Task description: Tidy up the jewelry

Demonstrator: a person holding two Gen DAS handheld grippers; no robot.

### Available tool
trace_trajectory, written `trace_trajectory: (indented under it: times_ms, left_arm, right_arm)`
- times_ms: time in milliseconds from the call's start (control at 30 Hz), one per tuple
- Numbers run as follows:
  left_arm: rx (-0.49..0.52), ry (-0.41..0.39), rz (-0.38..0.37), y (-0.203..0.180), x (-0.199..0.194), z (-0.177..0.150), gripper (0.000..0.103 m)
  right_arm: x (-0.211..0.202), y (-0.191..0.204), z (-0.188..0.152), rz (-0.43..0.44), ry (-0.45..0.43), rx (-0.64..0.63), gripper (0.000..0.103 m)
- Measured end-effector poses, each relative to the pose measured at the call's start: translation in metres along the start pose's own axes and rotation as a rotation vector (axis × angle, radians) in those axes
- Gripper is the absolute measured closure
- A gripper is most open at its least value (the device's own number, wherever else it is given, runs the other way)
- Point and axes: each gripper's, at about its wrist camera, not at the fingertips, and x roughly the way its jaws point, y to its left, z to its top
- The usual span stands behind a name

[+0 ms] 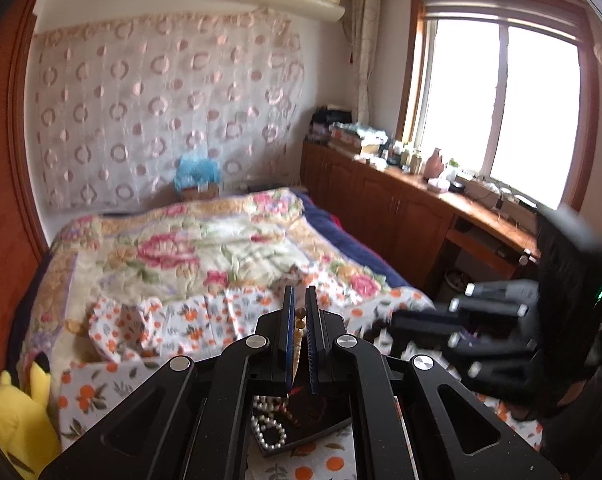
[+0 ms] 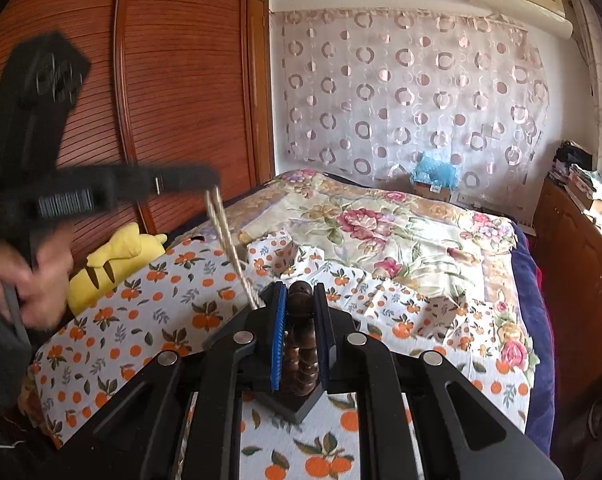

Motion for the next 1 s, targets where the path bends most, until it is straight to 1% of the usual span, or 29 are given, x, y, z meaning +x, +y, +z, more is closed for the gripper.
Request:
trace_trajectory:
  times_ms: [167,367,467,667,800,1000]
  left_arm:
    - [-0.031,0.083,0.016,0.015,0.027,-0.029,0.099]
    - [-0.055,0.168,0.023,0.023,0.051,-0.062,0.099]
    - [-0.075,0.201,0.009,0.025,0.061,-0.075,0.099]
    - [-0.082,0.231,0.013,0.025,0.074,-0.087,0.098]
    - [-0.072,0.231,0.037,0.024,0.074,-0.089,0.099]
    - [-0.068,0.232,0.055,0.026,0.074,-0.09,0.099]
  right_arm:
    - [0.022,-0.006,0.007,0.003,0.014,0.004,0.088]
    - [0.051,-0.013,0.005,0.013,0.051,0.017,0.088]
    - [0.063,-0.015,0.0,0.011,0.072,0.021,0.088]
    - [0.086,-0.019,-0.009,0.004,0.114,0.027,0.088]
    - [0.097,-0.019,-0.016,-0.001,0.13,0.027,0.088]
    - [0.098,-0.019,-0.018,-0.02,0.127,0.026,0.088]
